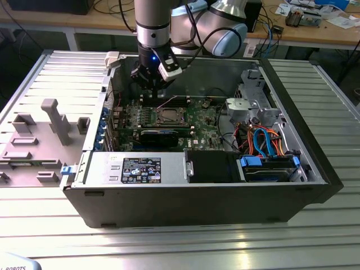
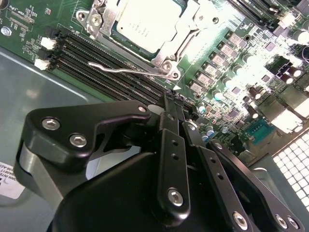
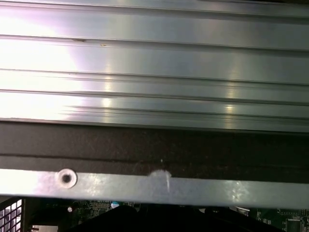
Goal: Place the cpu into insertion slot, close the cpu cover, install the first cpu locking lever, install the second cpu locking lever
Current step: 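Install the first cpu locking lever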
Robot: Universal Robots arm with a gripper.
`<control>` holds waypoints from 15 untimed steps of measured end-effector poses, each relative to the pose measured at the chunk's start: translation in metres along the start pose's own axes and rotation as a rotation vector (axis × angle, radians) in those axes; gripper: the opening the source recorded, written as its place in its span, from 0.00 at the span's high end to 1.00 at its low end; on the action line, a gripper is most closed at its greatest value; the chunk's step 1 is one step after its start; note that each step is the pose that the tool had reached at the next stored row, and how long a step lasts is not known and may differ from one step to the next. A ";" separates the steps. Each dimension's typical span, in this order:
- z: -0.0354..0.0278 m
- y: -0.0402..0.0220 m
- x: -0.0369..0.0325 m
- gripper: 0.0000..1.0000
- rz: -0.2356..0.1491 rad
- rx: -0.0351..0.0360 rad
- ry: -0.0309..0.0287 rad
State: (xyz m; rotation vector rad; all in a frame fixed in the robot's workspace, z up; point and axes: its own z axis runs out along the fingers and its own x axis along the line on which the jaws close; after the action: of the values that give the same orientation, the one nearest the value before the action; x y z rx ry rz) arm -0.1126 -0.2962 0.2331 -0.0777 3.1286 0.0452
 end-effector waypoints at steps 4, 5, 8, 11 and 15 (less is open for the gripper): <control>0.0008 0.0000 0.0000 0.89 0.000 0.0001 0.0000; 0.0011 0.0000 0.0000 0.89 -0.001 0.0000 0.0000; 0.0019 0.0000 0.0000 0.89 -0.001 0.0000 0.0000; 0.0031 0.0001 -0.0002 0.89 -0.003 0.0000 0.0001; 0.0050 0.0031 -0.0003 0.89 -0.017 -0.0002 0.0005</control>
State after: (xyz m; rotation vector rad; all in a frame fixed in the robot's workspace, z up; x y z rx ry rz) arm -0.1124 -0.2930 0.2281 -0.1045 3.1281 0.0452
